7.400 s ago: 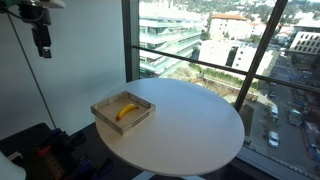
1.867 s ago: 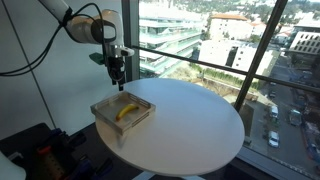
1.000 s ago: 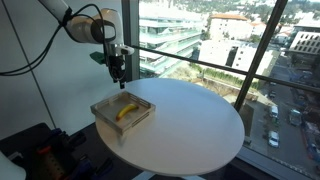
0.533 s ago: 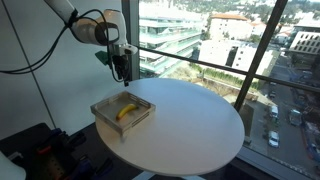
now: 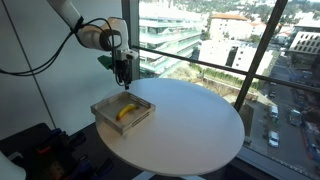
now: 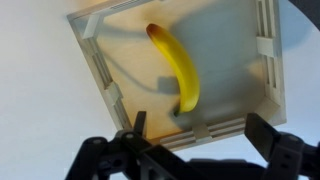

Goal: Move the banana from the tray to the table

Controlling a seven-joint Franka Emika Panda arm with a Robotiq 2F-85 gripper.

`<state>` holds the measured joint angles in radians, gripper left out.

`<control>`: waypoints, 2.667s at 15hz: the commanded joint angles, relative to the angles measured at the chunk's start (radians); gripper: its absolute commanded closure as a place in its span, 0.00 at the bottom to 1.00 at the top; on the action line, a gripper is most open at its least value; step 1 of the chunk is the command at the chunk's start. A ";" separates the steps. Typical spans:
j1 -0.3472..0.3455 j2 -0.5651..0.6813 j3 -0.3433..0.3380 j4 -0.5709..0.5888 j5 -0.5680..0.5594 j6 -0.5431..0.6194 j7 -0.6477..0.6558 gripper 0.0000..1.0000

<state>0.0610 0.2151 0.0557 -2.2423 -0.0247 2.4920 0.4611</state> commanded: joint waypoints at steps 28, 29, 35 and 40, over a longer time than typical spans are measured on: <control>0.140 0.268 -0.133 0.145 -0.061 0.007 0.043 0.00; 0.146 0.272 -0.135 0.146 -0.065 0.007 0.043 0.00; 0.175 0.306 -0.156 0.163 -0.095 0.002 0.063 0.00; 0.187 0.348 -0.173 0.199 -0.097 -0.001 0.071 0.00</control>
<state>0.2289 0.5310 -0.0953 -2.0847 -0.0909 2.4936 0.4913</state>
